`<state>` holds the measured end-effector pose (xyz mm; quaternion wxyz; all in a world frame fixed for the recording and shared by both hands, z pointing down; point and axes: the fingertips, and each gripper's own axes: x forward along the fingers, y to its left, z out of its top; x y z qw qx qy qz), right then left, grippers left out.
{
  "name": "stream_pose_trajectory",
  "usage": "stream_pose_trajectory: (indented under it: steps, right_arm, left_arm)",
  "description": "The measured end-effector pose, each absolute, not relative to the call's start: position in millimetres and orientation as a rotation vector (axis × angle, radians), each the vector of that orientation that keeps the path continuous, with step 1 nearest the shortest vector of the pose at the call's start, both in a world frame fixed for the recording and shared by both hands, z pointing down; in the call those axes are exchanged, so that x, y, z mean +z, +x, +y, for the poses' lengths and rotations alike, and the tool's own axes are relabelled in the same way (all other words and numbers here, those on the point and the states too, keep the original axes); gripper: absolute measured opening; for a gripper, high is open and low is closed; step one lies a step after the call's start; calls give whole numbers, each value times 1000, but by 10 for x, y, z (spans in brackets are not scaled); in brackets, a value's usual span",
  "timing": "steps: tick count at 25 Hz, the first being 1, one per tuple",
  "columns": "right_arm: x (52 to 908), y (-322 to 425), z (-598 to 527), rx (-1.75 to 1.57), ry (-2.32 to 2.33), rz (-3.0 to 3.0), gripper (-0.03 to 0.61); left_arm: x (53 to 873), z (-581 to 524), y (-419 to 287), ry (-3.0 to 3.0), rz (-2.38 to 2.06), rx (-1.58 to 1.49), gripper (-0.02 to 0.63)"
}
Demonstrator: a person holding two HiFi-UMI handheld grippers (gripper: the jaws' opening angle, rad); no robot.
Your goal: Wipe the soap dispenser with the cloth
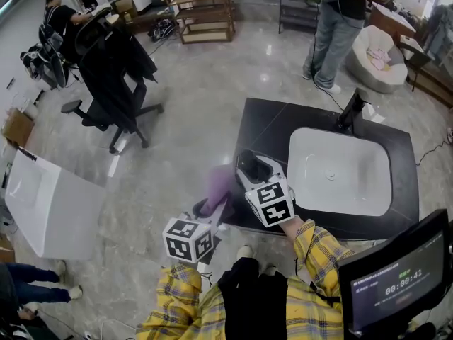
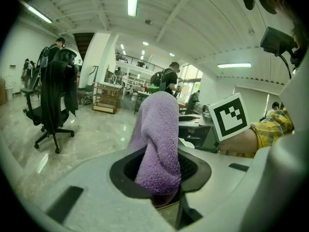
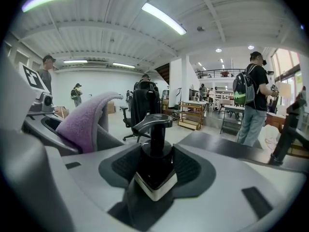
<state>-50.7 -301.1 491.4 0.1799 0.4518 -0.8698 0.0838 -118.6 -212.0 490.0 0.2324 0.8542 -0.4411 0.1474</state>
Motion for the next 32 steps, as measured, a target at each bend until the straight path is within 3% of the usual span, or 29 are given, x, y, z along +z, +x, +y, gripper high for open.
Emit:
stream_pose_trajectory:
  steps: [10, 21, 32]
  right_arm:
    - [4779, -201, -2779, 321, 1367, -2535, 189]
    - [4725, 83, -2437, 425, 1460, -2514, 74]
    - [4707, 304, -1935, 438, 1490, -2503, 32]
  left_arm:
    - [4924, -2089, -1158, 2378, -1253, 495, 87]
    - [4879, -1877, -1159, 2344, -1306, 448, 87]
    - [4819, -1484, -1130, 2302, -1344, 363, 87]
